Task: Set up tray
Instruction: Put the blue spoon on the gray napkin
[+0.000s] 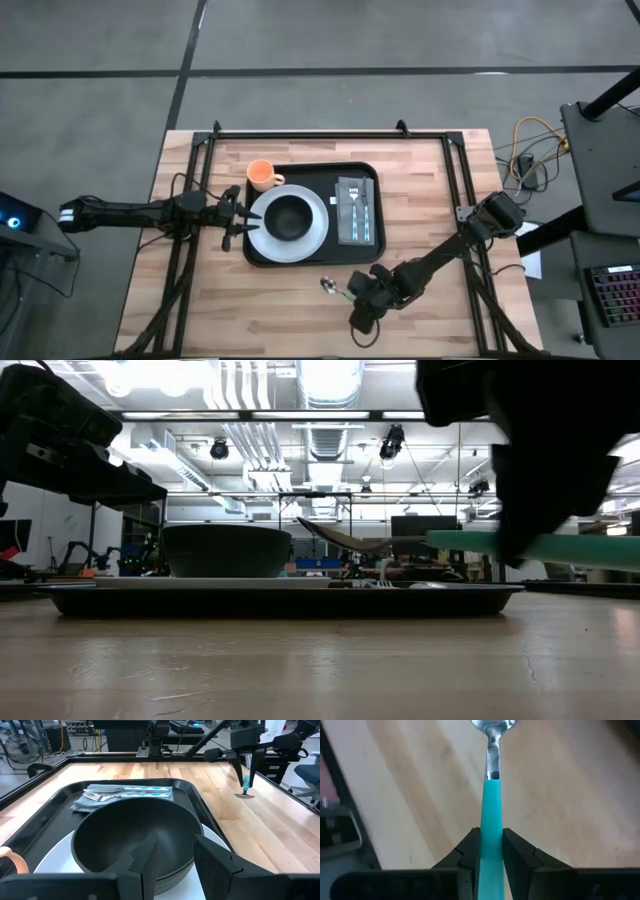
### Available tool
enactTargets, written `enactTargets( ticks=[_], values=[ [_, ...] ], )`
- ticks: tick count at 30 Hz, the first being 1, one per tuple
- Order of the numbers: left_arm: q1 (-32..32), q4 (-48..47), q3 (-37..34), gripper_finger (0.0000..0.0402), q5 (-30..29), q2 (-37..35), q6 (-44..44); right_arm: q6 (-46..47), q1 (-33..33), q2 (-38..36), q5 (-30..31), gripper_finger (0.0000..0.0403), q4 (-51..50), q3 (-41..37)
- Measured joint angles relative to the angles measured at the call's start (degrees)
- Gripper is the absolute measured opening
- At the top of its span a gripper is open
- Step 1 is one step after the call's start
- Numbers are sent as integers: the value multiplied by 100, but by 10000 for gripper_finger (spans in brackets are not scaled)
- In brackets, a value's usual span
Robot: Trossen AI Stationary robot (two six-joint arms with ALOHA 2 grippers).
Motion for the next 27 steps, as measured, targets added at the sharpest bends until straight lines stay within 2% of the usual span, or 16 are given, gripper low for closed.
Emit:
enactTargets(
  ticks=[7, 17, 23, 27],
  values=[
    [-1, 0, -3, 105, 0, 0, -1, 841, -152, -1, 366, 53, -6, 92],
    [0, 0, -3, 105, 0, 2, -2, 2359, -492, -14, 489, 53, -472, 85],
    [0, -1, -3, 105, -1, 2, -1, 2576, -790, -24, 561, 53, -606, 182],
    [0, 0, -1, 105, -1, 1, -2, 2808, -1036, -26, 665, 53, -1136, 482]
  ],
)
